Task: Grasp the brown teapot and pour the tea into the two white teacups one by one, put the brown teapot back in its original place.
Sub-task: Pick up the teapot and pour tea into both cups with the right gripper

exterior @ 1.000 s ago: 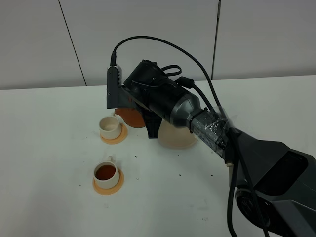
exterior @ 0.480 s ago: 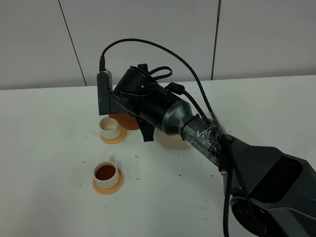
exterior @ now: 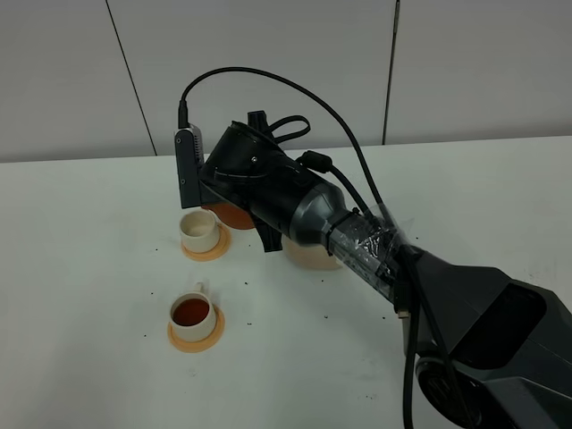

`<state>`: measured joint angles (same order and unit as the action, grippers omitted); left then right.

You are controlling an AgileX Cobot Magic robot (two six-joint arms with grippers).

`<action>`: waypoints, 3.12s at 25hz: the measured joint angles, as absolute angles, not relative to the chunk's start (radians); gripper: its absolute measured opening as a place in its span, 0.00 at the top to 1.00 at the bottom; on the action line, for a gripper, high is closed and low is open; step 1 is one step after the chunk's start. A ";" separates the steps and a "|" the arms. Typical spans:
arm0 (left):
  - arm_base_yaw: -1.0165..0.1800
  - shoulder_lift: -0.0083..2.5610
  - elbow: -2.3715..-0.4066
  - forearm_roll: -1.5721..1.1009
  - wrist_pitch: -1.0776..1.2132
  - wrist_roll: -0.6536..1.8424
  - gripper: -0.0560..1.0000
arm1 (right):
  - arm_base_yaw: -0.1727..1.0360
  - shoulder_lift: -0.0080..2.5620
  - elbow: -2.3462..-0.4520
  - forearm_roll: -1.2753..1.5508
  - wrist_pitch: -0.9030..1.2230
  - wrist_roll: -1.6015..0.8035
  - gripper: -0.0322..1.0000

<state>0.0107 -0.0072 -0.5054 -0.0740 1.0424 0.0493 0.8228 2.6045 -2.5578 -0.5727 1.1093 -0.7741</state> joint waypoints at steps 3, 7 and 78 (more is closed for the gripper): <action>0.011 -0.007 -0.505 -0.074 1.042 0.049 0.72 | 0.823 2.604 -2.558 -0.582 1.109 -0.786 0.88; 0.011 -0.007 -0.505 -0.074 1.042 0.049 0.72 | 0.823 2.604 -2.558 -0.584 1.110 -0.796 0.88; 0.011 -0.007 -0.505 -0.074 1.042 0.048 0.72 | 0.843 2.614 -2.554 -0.734 1.032 -0.847 0.88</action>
